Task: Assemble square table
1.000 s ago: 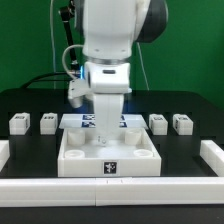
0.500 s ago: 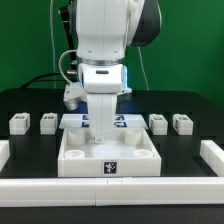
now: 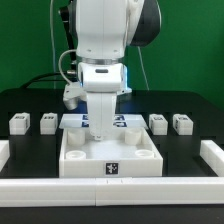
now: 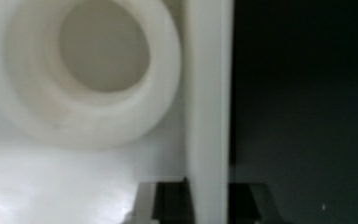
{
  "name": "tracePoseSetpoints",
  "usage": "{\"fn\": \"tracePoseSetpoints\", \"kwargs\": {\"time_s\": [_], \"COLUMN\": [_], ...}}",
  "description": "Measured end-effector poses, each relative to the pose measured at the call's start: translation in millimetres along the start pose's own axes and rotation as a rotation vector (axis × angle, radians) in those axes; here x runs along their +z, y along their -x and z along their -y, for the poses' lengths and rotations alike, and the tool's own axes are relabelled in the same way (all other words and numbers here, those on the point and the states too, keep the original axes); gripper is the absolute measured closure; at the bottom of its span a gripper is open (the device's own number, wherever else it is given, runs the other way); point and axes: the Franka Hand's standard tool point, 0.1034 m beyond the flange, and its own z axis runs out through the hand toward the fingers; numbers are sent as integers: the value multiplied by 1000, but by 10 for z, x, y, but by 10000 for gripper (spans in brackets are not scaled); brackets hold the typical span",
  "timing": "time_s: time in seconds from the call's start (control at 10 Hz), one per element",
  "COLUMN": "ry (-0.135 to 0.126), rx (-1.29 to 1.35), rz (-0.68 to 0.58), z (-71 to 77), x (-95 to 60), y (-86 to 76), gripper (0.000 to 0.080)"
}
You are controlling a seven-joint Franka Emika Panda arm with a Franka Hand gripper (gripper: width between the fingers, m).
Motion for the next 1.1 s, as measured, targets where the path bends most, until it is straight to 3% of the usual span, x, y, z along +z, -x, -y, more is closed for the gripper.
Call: {"fn": "tracePoseSetpoints", "kwargs": {"time_s": [0.4, 0.7, 1.0, 1.1], "ry": [6, 25, 49, 59], "rx": [12, 9, -6, -8], "rz": [-2, -25, -47, -52], "z": [-17, -148, -344, -434], "x": [-3, -18, -52, -52], "y": [-46, -500, -830, -870], "gripper": [737, 737, 738, 738]}}
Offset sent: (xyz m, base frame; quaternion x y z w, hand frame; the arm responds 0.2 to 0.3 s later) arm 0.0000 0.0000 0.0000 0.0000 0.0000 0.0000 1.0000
